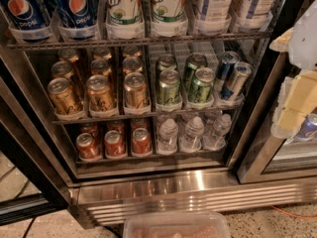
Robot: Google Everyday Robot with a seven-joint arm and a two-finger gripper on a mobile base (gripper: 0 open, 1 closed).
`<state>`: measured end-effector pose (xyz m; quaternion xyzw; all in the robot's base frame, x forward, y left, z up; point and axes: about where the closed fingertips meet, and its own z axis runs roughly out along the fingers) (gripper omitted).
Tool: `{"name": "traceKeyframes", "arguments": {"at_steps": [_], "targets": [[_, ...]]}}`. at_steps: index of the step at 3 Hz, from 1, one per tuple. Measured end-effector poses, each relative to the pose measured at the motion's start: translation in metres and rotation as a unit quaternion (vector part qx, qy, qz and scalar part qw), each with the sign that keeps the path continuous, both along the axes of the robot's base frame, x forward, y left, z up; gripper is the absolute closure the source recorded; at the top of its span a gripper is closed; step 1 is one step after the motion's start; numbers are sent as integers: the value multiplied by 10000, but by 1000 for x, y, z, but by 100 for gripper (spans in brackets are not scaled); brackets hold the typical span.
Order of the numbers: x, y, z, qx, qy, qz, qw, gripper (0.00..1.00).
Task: Pick 7up can from middle shelf of fridge
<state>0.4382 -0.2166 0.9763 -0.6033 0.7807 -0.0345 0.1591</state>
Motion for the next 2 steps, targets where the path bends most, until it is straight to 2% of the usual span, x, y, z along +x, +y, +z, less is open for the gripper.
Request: {"name": "traceKeyframes", "arguments": {"at_steps": [1,2], "targets": [[0,0,0,1,0,0,10000,0],[3,14,-4,329,-195,-141,9992,0]]}}
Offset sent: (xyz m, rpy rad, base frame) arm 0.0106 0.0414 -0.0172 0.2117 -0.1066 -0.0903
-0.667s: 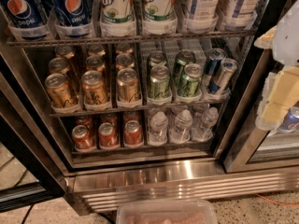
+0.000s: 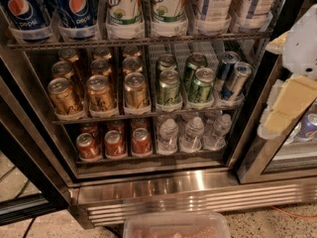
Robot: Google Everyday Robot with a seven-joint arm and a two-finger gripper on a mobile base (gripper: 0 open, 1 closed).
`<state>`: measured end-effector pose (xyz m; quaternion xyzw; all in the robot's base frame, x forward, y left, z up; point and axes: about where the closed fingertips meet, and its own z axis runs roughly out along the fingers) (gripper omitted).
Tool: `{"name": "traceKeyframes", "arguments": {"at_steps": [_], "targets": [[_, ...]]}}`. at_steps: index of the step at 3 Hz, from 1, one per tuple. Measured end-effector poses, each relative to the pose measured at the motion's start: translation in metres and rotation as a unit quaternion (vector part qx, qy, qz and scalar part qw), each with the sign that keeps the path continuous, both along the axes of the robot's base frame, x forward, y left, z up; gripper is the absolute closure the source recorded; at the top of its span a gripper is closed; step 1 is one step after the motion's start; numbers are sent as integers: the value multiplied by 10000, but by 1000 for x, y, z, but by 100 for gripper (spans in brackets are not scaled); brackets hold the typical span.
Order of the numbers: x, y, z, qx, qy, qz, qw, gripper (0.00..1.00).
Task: Pick 7up can from middle shelf of fridge
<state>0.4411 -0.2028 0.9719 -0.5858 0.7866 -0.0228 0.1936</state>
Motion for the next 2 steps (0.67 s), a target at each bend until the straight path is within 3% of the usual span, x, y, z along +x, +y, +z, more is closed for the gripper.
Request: {"name": "traceKeyframes", "arguments": {"at_steps": [1,2], "targets": [[3,40,0,470,-417,-194,9978,0],[6,74,15,864,-906,-417,9913,0]]}}
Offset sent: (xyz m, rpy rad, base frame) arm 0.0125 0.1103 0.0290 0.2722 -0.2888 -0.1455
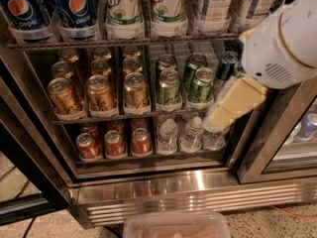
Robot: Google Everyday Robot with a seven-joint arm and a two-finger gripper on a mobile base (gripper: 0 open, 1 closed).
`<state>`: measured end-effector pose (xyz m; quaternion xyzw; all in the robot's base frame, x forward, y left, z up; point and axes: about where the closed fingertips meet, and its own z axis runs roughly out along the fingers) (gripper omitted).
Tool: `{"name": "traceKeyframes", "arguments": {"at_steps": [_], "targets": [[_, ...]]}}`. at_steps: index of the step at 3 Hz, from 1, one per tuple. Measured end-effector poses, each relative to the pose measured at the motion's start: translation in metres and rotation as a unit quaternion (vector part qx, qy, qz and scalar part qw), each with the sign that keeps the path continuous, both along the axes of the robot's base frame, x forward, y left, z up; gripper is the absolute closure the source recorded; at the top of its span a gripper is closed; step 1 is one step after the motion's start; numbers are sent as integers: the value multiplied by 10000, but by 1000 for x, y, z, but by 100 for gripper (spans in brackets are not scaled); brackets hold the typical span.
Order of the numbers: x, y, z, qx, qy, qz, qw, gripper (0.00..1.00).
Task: Pick 7up can from middle shelf of fridge
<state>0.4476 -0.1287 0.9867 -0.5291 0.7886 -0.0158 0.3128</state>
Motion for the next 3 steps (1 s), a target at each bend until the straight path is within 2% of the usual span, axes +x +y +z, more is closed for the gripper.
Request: {"name": "traceKeyframes", "arguments": {"at_steps": [1,2,3], "targets": [[4,28,23,429,-388,-101,9983,0],[4,28,23,430,-388,-101,9983,0],[3,41,28,667,-553,-169,9961,0]]}}
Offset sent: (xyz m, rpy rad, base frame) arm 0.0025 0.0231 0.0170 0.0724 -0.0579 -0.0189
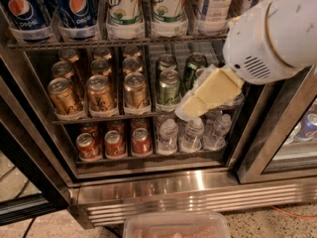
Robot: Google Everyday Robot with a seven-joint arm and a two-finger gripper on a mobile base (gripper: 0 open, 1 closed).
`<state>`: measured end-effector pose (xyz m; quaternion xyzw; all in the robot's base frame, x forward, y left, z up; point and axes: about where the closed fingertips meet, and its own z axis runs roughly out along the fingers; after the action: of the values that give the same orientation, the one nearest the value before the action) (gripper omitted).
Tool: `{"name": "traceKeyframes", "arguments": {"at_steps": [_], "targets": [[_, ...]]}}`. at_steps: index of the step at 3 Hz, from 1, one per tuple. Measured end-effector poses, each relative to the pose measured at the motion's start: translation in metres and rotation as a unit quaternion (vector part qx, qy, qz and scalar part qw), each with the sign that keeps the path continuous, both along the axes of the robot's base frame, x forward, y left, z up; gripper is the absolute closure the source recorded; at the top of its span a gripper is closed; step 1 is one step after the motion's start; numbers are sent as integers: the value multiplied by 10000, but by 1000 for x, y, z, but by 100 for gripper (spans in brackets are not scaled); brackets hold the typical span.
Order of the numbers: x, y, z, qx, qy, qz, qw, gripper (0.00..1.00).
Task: Pick 7up can from middle shelf of fridge
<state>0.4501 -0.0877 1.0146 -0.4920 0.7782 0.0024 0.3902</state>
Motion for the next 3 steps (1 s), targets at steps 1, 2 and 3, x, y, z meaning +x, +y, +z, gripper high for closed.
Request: {"name": "traceKeyframes", "arguments": {"at_steps": [1,2,3], "targets": [[11,26,5,623,-216,-268,9975,0],[28,36,20,1395,-450,-744,9864,0],[39,36,31,2122,-450,-1159,9693,0]]}}
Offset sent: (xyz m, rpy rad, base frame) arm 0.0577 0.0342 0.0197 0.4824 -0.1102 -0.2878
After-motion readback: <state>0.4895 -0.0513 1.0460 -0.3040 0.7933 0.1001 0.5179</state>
